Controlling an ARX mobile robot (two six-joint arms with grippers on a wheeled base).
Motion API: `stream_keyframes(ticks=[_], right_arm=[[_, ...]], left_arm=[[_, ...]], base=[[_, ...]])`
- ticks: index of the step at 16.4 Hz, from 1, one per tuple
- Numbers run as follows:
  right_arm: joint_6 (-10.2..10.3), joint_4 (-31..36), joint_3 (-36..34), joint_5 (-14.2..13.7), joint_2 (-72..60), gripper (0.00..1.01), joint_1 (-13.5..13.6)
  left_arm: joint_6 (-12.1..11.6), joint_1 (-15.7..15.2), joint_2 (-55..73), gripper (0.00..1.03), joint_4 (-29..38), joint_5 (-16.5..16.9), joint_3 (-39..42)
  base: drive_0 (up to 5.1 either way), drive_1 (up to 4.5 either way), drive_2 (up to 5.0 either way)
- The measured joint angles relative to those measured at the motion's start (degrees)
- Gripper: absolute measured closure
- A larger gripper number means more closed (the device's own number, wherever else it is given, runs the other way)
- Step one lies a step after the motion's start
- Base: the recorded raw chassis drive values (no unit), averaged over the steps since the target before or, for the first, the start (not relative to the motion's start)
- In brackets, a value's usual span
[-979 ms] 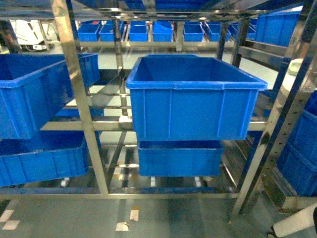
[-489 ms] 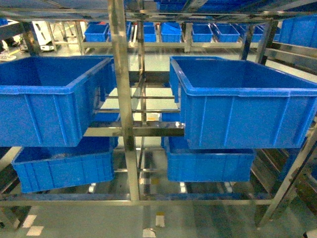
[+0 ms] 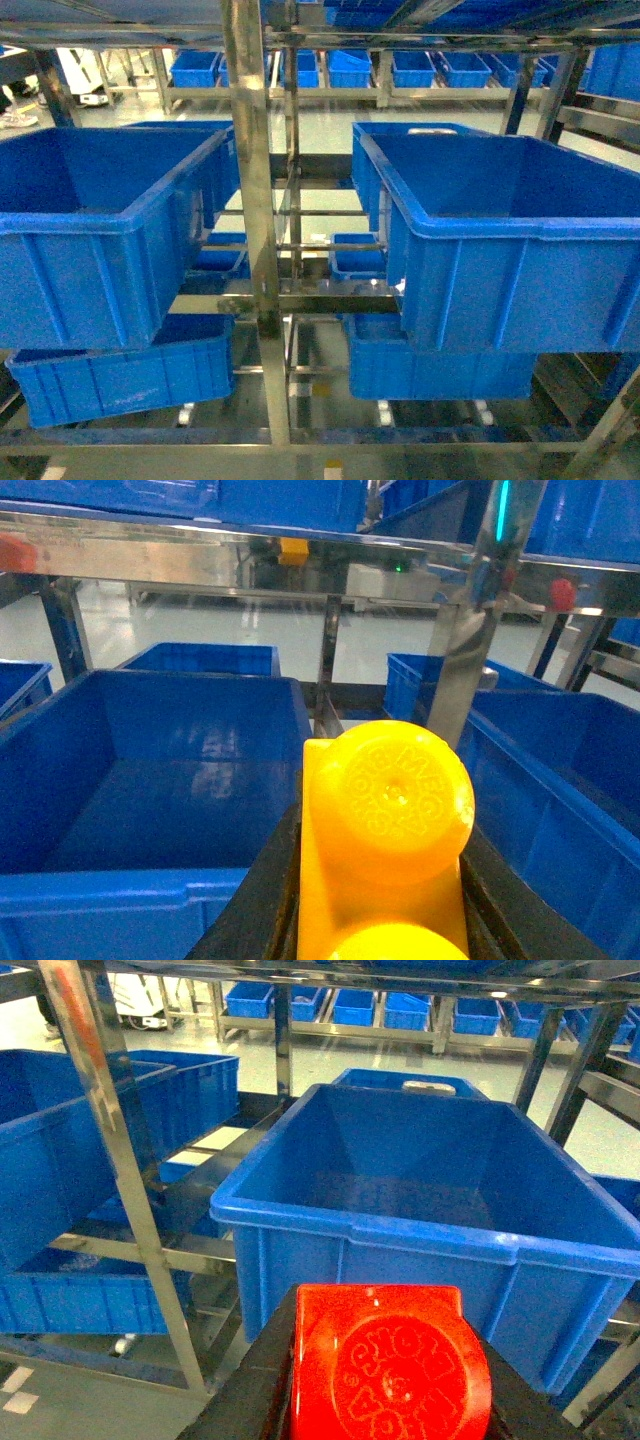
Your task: Sort and place red and yellow blocks in left bins
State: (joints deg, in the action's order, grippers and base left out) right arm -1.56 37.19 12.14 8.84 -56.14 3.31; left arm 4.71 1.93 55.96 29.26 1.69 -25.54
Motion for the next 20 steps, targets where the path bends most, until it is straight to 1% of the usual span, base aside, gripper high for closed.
stream_keyframes(ticks=[2,5,12,13,14,15,16,17,18,19,20], right_arm=[[0.0,-0.1,0.0,0.0,0.0,0.74,0.0],[0.0,-0.1,0.0,0.0,0.0,0.74,0.0],[0.0,-0.1,0.0,0.0,0.0,0.74,0.0],[-0.1,2.2,0.1,0.5,-1.7,0.74,-0.2],[-0.5,2.5,1.0,1.7,-5.0,0.74,-0.5],[-1.1,5.8,2.3,2.8,-10.0,0.74,-1.1],[-1.9,8.4,5.5,3.9,-16.3,0.74,-1.9],[-2.7,10.6,16.2,5.5,-30.5,0.74,-4.2],[-3.7,8.9,28.0,6.8,-41.9,0.74,-5.4],[-3.6,7.2,31.3,8.1,-44.4,0.74,-5.6],[-3.4,5.6,35.0,8.5,-47.3,0.74,-5.6]], left_arm=[[0.0,0.1,0.0,0.76,0.0,0.1,0.0],[0.0,0.0,0.0,0.76,0.0,0.0,0.0],[0.0,0.0,0.2,0.76,0.0,0.0,0.1],[0.0,0.0,0.2,0.76,0.0,0.0,0.1],[0.0,0.0,0.2,0.76,0.0,0.0,0.1],[0.0,0.0,0.2,0.76,0.0,0.0,0.1],[0.0,0.0,0.2,0.76,0.0,0.0,0.1],[0.0,0.0,0.2,0.76,0.0,0.0,0.1],[0.0,0.0,0.2,0.76,0.0,0.0,0.1],[0.0,0.0,0.2,0.76,0.0,0.0,0.1],[0.0,0.0,0.2,0.76,0.0,0.0,0.1]], base=[[0.0,4.07,-4.1],[0.0,2.54,-2.6],[0.0,0.0,0.0],[0.0,0.0,0.0],[0.0,0.0,0.0],[0.0,0.0,0.0],[0.0,0.0,0.0],[0.0,0.0,0.0],[0.0,0.0,0.0],[0.0,0.0,0.0],[0.0,0.0,0.0]])
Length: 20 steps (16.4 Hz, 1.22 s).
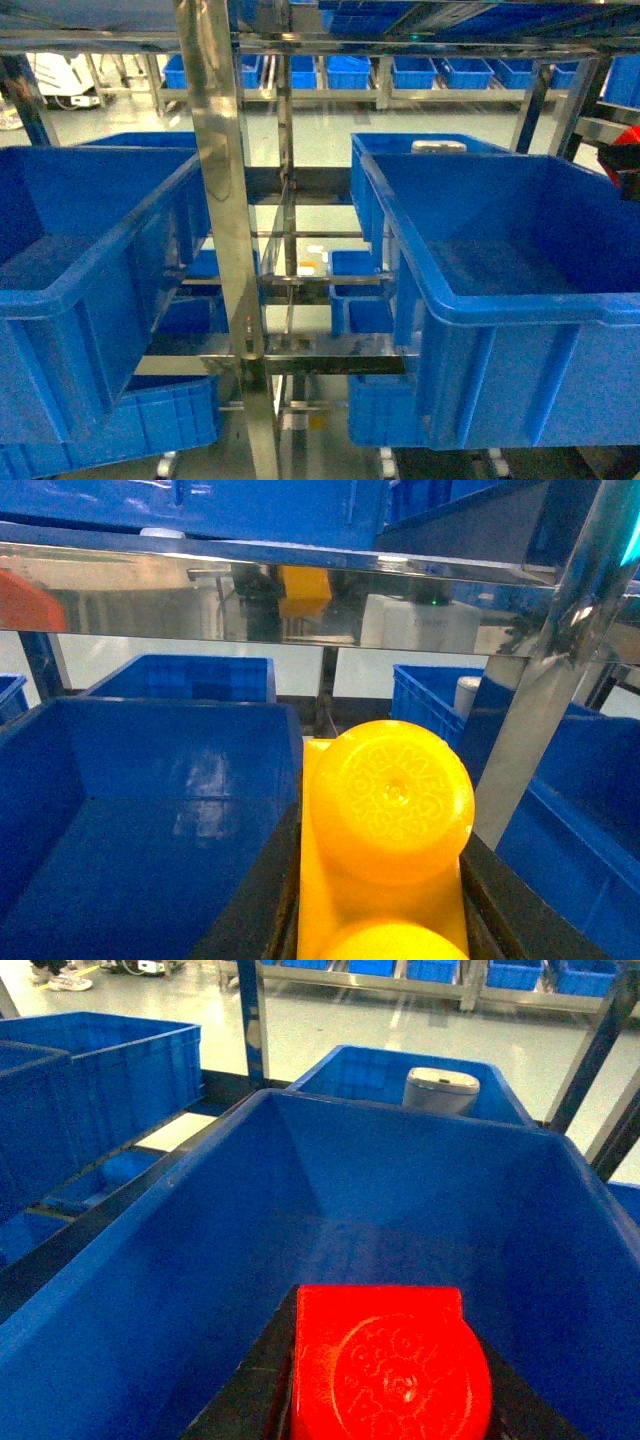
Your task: Sort and place red and yellow blocks in left bins
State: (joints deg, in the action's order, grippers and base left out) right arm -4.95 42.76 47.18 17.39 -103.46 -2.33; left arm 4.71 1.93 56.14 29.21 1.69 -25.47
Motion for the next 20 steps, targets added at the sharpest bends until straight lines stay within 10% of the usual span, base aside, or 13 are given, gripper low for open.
stream_keyframes(ticks=[13,20], right_arm=[[0.4,-8.3,18.9,4.0,-17.9,0.74,-0.4],[3.6,-4.1,18.1,3.0,-19.8,0.01,-2.2]], left_arm=[[0.0,0.0,0.0,0.76,0.0,0.0,0.0],[0.0,0.0,0.0,0.76,0.0,0.0,0.0]], base=[[0.0,0.0,0.0],[0.0,0.0,0.0]])
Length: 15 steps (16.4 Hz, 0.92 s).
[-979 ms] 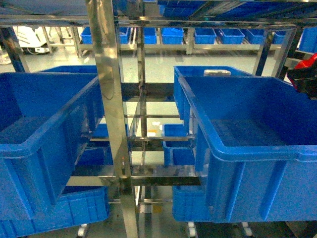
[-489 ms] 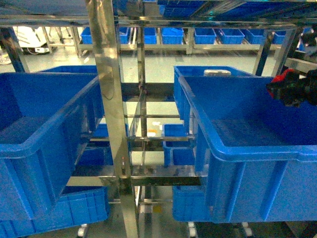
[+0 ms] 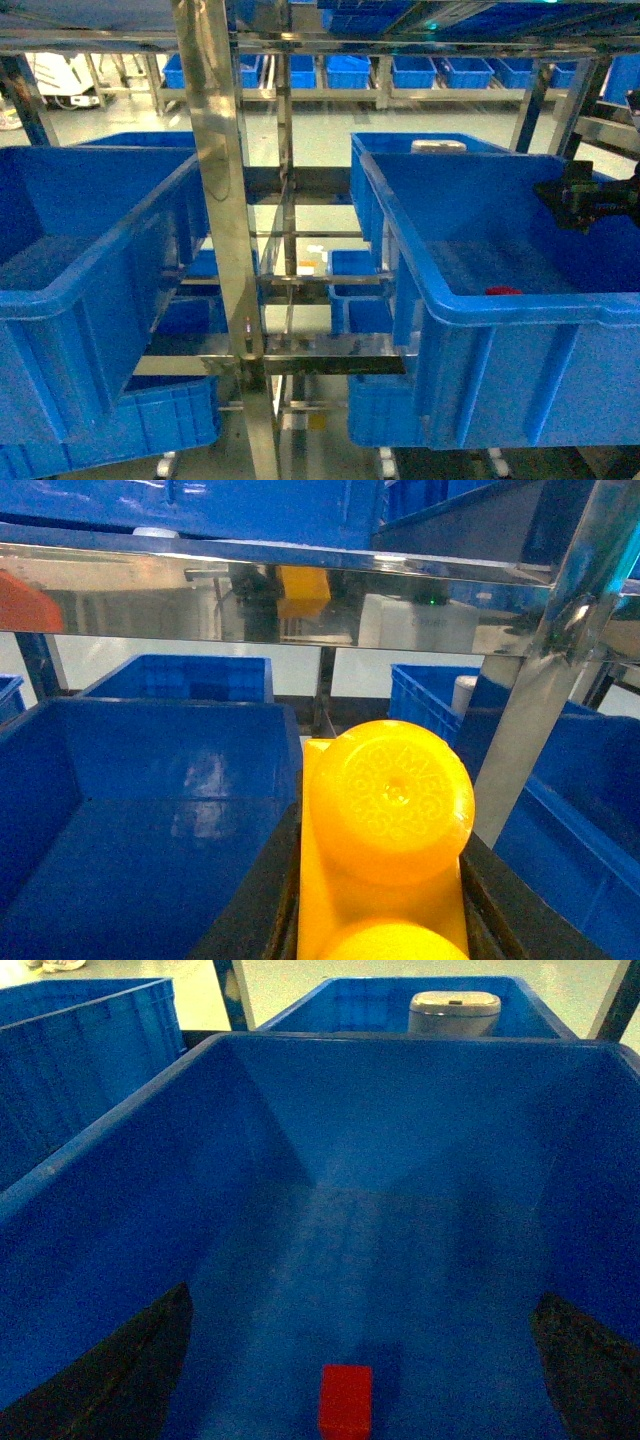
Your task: Sort and place red and yellow blocks in left bins
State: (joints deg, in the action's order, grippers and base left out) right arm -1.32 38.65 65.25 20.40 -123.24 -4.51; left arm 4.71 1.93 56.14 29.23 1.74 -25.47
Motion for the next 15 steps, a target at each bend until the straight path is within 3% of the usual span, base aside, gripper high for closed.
stream_keyframes(ticks=[4,9,13,15], right_arm=[[1.4,6.8,-10.8,0.1,7.4,0.03,1.2],[2.8,9.4,-28.2,-1.2,26.6,0.03,1.3],[4.8,1.4,-43.0,-1.6,51.5,0.03,-1.1],[4.7,-3.4,-46.6,-2.6,60.8,0.03,0.4]], left_arm=[[0.0,0.0,0.0,0.76,0.0,0.0,0.0],[0.0,0.0,0.0,0.76,0.0,0.0,0.0],[0.0,0.0,0.0,0.76,0.0,0.0,0.0],[0.0,0.0,0.0,0.76,0.0,-0.1,0.0]], base=[[0.0,0.0,0.0],[0.0,0.0,0.0],[0.0,0.0,0.0],[0.0,0.0,0.0]])
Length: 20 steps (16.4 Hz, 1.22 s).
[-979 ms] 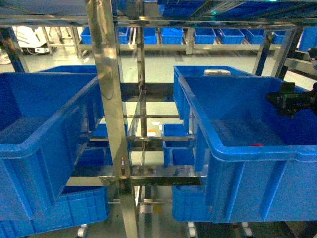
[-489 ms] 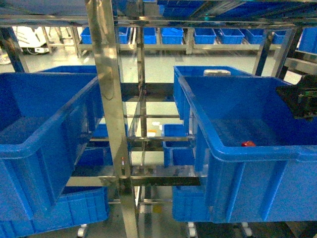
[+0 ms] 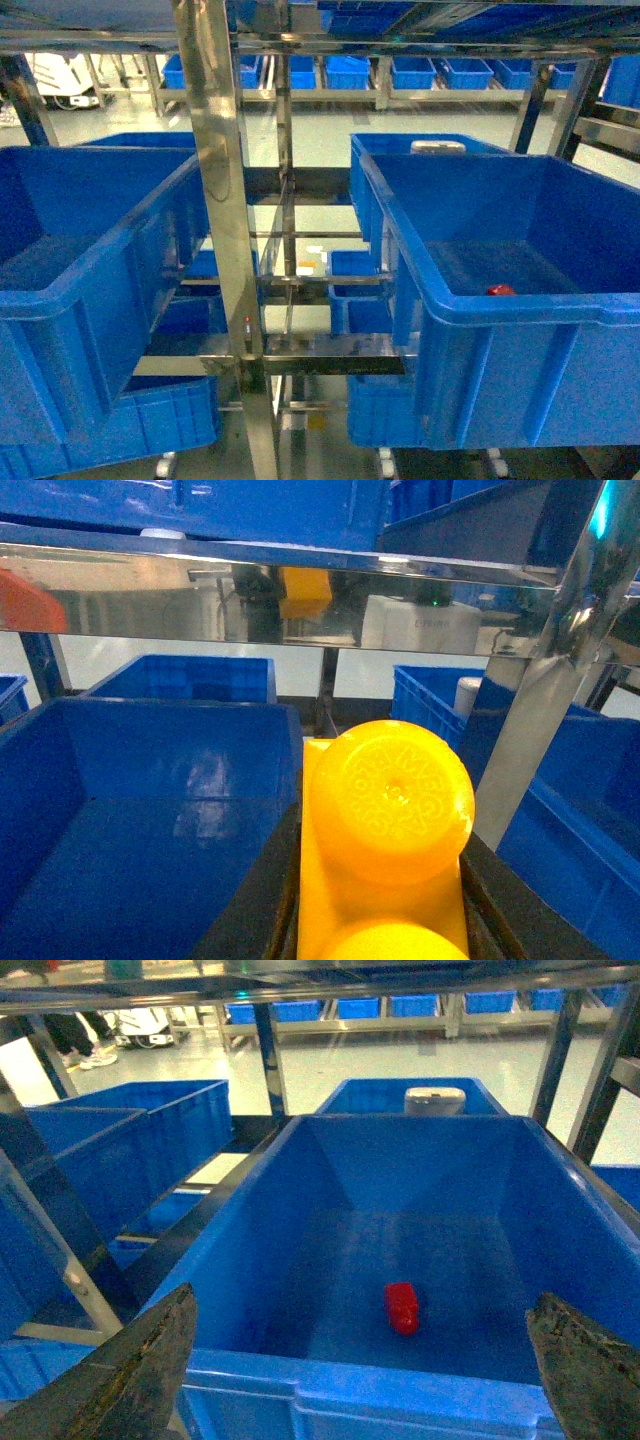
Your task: Sort and place red and yellow blocks in left bins
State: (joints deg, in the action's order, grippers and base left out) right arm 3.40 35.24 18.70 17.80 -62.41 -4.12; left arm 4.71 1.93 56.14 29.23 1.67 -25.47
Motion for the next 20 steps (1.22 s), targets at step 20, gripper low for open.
stream_keyframes(ticks=[20], right_arm=[[-0.7,-0.9,-0.5,-1.5,2.9,0.03,1.5]], left_arm=[[-2.2,-19.3,49.7,0.76,15.8,12.0,-17.9]], base=[[0.0,0.0,0.0]])
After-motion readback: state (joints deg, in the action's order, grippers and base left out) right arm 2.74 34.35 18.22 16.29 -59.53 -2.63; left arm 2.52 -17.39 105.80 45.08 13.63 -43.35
